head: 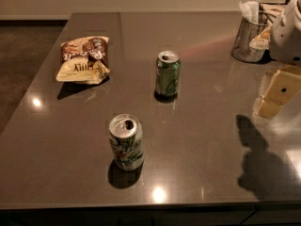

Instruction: Move brown chip bag near 7up can

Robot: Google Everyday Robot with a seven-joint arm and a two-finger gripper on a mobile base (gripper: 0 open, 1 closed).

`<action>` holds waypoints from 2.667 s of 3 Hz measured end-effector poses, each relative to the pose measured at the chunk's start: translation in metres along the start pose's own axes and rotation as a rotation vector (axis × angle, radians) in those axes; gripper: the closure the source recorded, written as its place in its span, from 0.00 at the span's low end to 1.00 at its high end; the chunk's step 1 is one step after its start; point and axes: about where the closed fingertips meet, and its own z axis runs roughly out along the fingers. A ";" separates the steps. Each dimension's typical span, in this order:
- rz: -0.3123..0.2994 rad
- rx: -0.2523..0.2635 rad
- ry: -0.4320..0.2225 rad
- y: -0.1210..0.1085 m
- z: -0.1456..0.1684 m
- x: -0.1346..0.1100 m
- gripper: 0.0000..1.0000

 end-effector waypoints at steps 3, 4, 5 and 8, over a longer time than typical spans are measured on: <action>0.045 -0.006 -0.004 -0.038 0.028 -0.047 0.00; 0.090 -0.020 -0.014 -0.063 0.050 -0.083 0.00; 0.125 -0.039 -0.039 -0.080 0.067 -0.132 0.00; 0.155 -0.060 -0.099 -0.093 0.114 -0.293 0.00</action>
Offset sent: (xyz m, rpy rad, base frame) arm 0.0571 0.0397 -0.0102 0.0133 0.0199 -0.0411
